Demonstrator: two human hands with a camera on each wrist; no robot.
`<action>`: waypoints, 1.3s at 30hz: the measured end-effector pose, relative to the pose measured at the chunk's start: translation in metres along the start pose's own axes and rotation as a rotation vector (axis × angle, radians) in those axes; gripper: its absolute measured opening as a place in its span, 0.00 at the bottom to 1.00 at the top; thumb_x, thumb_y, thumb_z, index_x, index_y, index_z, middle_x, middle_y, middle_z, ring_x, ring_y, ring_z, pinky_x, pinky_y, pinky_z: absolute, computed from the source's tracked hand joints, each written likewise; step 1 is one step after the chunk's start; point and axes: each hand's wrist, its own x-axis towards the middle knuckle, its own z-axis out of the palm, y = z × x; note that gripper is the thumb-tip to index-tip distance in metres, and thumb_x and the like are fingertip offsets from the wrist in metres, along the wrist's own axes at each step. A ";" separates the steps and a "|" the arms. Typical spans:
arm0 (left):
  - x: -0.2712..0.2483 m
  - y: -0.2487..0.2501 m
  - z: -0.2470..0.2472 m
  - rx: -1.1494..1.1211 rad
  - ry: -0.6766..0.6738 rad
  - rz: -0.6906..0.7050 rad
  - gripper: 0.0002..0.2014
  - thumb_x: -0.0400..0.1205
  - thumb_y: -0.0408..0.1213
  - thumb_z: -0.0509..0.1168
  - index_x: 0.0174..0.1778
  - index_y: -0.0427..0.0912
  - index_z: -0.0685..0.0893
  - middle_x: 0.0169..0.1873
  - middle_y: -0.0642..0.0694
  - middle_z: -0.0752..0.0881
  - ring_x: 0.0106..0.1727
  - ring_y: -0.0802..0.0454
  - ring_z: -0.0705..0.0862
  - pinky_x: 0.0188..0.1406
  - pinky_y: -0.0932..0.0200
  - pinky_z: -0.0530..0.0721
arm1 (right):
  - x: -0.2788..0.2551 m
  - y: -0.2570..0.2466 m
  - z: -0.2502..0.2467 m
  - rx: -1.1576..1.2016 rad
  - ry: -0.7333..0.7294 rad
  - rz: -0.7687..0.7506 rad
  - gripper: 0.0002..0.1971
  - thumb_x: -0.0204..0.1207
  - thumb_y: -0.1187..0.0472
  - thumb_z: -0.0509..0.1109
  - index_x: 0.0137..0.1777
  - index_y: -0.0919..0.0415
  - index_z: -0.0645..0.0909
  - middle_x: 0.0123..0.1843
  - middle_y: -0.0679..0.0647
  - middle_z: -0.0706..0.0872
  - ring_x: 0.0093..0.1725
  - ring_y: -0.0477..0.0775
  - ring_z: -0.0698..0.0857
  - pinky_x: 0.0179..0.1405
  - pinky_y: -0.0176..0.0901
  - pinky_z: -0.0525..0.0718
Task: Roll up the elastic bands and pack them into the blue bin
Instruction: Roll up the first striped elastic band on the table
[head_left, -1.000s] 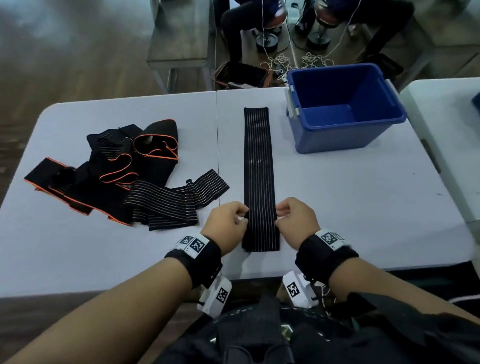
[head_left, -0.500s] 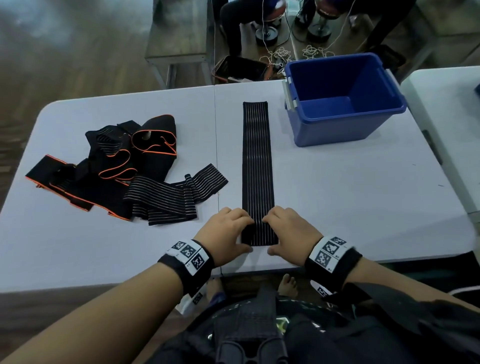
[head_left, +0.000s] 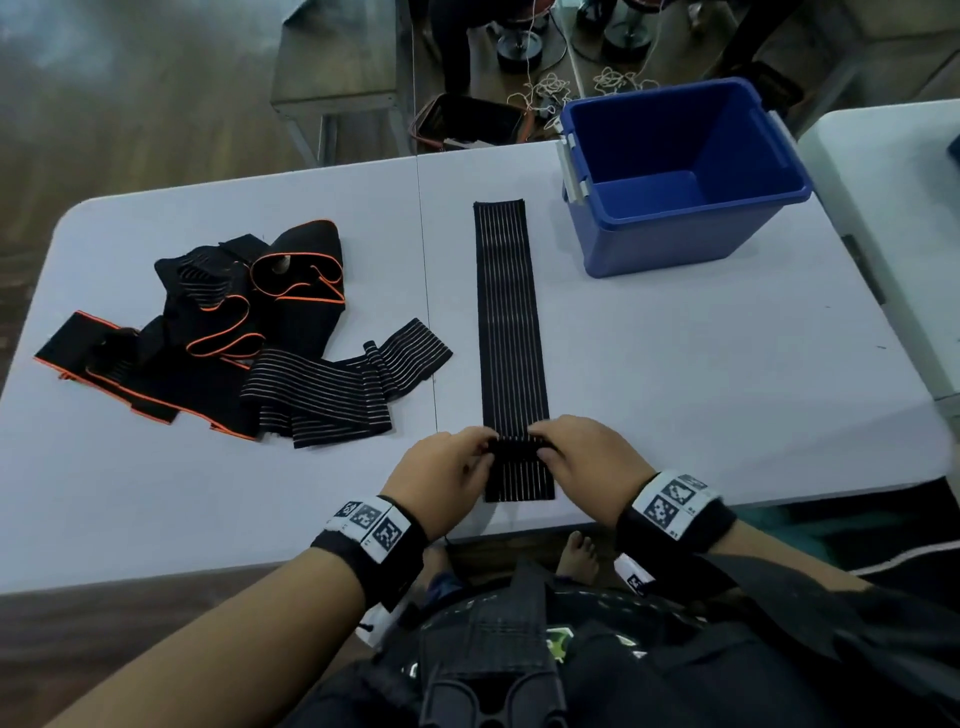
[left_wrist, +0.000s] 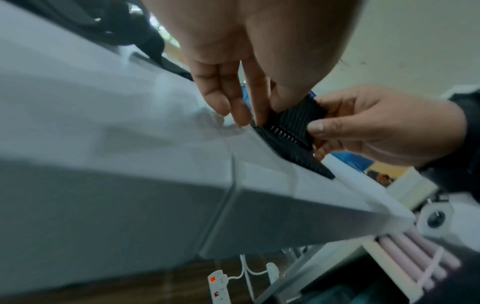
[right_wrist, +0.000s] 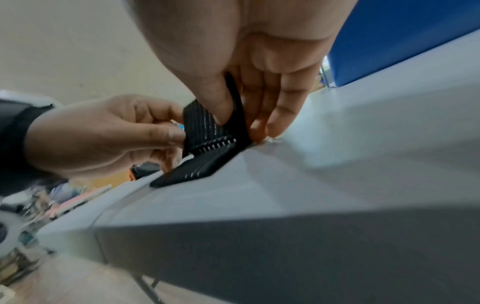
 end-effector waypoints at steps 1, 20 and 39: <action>0.000 -0.001 -0.001 -0.057 0.005 -0.080 0.12 0.84 0.38 0.68 0.63 0.49 0.84 0.44 0.53 0.93 0.43 0.54 0.89 0.47 0.59 0.85 | 0.001 0.000 -0.002 0.056 0.005 0.058 0.12 0.83 0.58 0.67 0.65 0.55 0.79 0.51 0.53 0.88 0.51 0.56 0.85 0.53 0.51 0.84; 0.010 -0.002 -0.006 -0.027 -0.053 -0.105 0.14 0.78 0.36 0.75 0.59 0.47 0.85 0.53 0.54 0.77 0.47 0.57 0.78 0.51 0.64 0.77 | 0.016 -0.011 0.008 0.093 0.090 0.113 0.16 0.76 0.62 0.75 0.62 0.55 0.79 0.45 0.41 0.73 0.43 0.46 0.76 0.50 0.41 0.77; -0.005 0.005 -0.009 0.320 -0.351 0.134 0.34 0.72 0.53 0.74 0.72 0.42 0.77 0.80 0.37 0.64 0.73 0.37 0.73 0.73 0.45 0.77 | 0.016 -0.018 0.014 -0.154 0.057 0.065 0.07 0.81 0.54 0.70 0.52 0.57 0.80 0.51 0.54 0.79 0.47 0.58 0.82 0.46 0.49 0.82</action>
